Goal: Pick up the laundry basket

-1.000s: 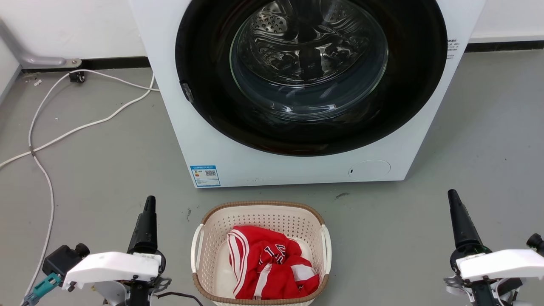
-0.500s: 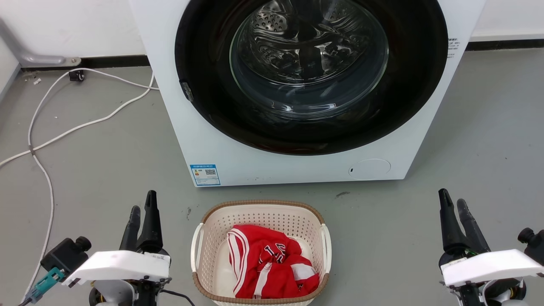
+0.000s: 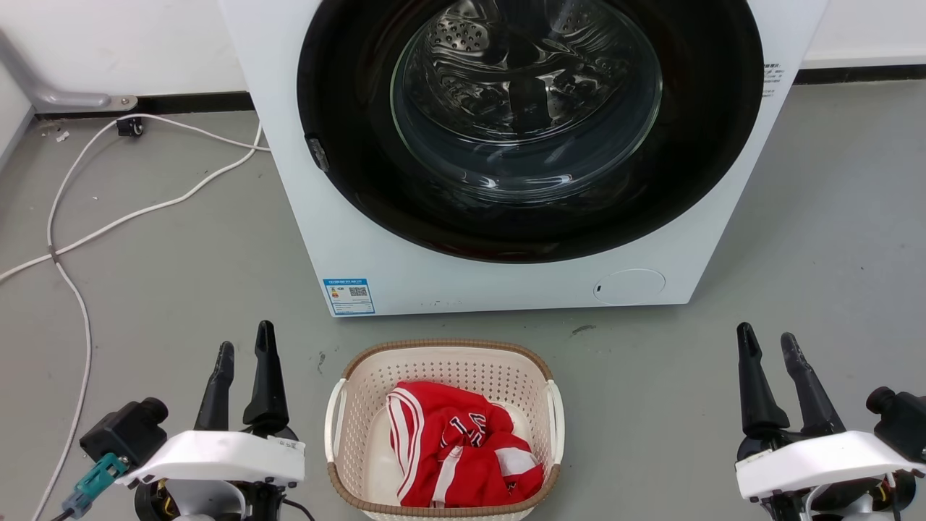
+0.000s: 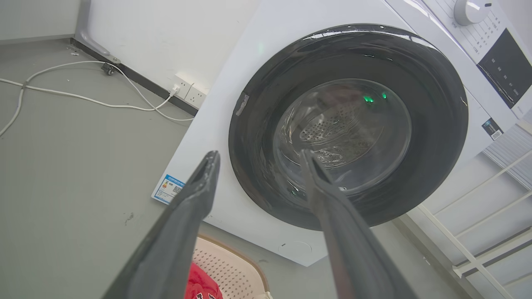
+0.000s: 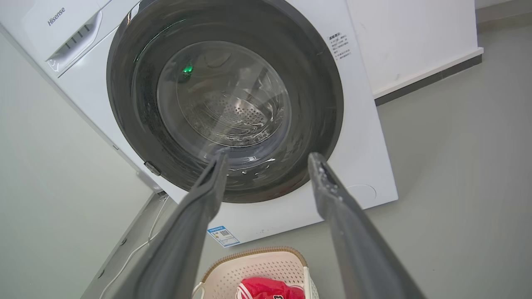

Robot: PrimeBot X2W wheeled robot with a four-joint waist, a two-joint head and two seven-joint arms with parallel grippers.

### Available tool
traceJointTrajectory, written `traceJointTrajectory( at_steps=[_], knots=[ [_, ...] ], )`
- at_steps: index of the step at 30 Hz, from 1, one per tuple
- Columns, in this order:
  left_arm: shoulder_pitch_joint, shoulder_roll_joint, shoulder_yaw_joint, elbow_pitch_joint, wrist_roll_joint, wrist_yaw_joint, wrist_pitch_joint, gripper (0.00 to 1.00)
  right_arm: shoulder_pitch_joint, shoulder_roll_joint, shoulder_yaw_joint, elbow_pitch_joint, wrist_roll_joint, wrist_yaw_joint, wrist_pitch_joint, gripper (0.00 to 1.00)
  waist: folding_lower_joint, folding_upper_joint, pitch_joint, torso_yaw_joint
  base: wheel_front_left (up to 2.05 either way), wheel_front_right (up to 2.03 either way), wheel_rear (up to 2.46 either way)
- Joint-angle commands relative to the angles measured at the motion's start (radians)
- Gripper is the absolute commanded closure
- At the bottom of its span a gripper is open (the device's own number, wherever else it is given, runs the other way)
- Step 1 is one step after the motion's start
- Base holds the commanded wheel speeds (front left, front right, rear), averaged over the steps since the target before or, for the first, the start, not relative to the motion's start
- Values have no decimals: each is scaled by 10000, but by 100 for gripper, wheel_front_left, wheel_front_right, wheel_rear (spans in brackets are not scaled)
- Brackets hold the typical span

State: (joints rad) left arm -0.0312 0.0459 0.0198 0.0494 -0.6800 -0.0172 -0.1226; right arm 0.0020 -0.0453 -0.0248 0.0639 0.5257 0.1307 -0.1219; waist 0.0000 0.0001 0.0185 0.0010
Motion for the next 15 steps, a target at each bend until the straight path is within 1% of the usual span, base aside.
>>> traceJointTrajectory(
  at_steps=[1, 15],
  knots=[
    [8, 42, -14, -184, 331, 28, -101, 0, 1, -47, 18, -186, -358, 0, -104, 0, 0, -1, 0, 3, 0, 0, 0],
    [173, 46, -160, -279, 1929, 120, -462, 0, 171, -55, 92, -353, -1998, 0, -477, 0, 0, -1, 27, 17, 0, 0, 0]
  ],
)
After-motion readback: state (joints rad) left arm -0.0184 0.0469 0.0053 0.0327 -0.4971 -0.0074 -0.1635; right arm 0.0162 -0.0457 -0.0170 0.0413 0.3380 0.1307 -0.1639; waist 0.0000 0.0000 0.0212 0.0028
